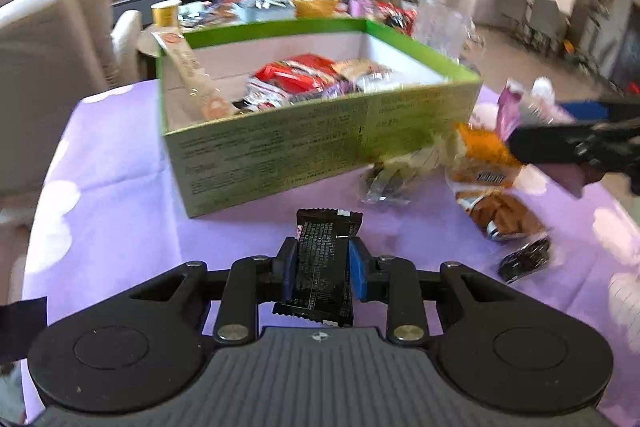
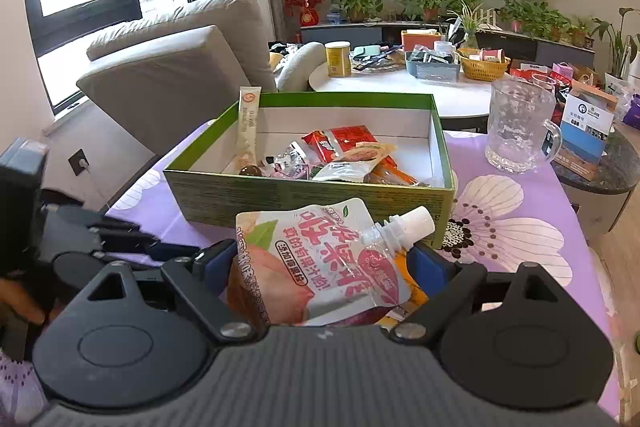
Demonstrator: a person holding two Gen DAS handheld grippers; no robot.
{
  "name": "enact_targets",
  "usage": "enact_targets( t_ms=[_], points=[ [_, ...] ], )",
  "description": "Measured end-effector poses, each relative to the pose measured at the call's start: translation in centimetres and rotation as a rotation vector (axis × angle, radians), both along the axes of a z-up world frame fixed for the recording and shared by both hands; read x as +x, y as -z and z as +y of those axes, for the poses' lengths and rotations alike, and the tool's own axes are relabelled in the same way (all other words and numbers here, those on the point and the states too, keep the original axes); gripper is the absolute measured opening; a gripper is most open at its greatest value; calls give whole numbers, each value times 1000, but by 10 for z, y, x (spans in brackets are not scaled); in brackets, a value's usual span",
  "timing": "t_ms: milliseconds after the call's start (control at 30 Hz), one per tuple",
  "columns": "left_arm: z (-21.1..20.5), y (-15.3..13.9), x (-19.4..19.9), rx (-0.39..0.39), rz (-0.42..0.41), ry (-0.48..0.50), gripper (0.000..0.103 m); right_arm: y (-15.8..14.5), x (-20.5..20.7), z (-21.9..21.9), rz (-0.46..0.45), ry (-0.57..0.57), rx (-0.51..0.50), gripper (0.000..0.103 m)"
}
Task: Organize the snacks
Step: 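Lower black bar and pink pouch into the green box and open both tools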
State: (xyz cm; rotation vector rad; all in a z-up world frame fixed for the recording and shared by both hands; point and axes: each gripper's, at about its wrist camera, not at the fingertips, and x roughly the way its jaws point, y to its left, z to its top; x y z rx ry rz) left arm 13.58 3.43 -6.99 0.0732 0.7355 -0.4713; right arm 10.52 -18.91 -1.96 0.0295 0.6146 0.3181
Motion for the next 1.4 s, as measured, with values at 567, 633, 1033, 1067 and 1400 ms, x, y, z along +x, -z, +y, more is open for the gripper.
enact_targets(
  t_ms=[567, 633, 1033, 1067, 1400],
  points=[
    [-13, -88, 67, -123, -215, -221, 26, -57, 68, 5, -170, 93, 32, 60],
    [-12, -84, 78, -109, -206, -240, 26, -54, 82, 5, -162, 103, 30, 60],
    [-8, -48, 121, -75, -112, -256, 26, -18, 115, 14, -51, 115, -4, 60],
    [-8, -47, 124, -74, -109, -255, 26, -18, 117, 15, -51, 114, -5, 60],
    [-12, -31, 132, -39, -64, -230, 49, 5, 136, 23, 26, 146, -54, 61]
  ],
)
